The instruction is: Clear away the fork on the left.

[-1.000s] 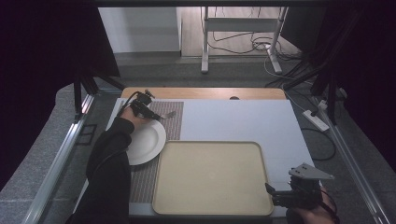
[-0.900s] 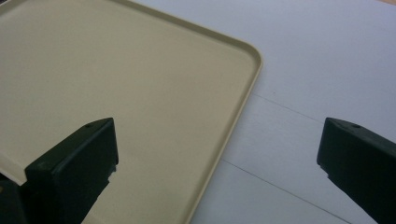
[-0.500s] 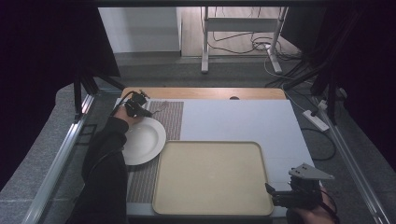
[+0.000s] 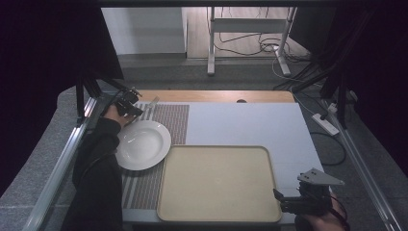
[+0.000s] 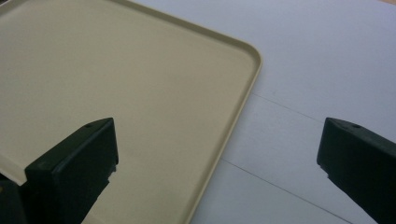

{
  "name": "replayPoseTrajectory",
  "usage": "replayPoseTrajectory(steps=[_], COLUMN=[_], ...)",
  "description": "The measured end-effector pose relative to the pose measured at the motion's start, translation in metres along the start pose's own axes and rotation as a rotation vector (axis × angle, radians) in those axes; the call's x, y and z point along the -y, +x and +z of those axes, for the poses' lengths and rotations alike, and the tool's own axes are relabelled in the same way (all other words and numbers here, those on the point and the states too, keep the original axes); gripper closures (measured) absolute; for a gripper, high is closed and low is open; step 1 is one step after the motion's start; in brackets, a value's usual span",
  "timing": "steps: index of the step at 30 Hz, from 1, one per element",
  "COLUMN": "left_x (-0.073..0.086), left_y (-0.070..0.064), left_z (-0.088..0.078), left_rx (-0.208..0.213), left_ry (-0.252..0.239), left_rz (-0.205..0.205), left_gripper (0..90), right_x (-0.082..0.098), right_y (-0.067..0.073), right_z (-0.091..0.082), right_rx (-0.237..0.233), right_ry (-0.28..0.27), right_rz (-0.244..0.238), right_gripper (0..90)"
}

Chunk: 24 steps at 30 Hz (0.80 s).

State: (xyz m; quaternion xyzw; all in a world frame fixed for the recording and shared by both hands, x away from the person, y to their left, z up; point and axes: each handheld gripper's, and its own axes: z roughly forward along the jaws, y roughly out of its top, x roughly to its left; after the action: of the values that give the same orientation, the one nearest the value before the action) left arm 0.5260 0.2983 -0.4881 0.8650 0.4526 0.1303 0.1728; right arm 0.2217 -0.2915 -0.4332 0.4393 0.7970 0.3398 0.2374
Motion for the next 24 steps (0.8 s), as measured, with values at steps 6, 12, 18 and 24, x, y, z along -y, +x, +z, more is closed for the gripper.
replayPoseTrajectory(steps=[6, 12, 18, 24], left_x=[0.007, 0.016, 0.027, 0.037], left_y=[0.002, -0.006, -0.019, -0.038], left_z=[-0.019, -0.03, -0.036, -0.037], left_rx=[0.022, 0.073, 0.129, 0.172], left_ry=[-0.005, -0.027, -0.055, -0.055], left_rz=[0.013, 0.018, 0.002, 0.018], left_gripper=[84.6, 84.6, 84.5, 84.6], right_x=[0.0, 0.0, 0.0, 0.0], right_y=[0.0, 0.001, 0.001, 0.001], right_z=[0.0, 0.0, 0.0, 0.0], right_rx=[0.001, 0.002, 0.004, 0.006], right_ry=[0.0, 0.002, 0.003, 0.001], right_rz=[0.001, -0.003, -0.005, -0.007], right_gripper=[0.0, 0.0, 0.0, 0.0])
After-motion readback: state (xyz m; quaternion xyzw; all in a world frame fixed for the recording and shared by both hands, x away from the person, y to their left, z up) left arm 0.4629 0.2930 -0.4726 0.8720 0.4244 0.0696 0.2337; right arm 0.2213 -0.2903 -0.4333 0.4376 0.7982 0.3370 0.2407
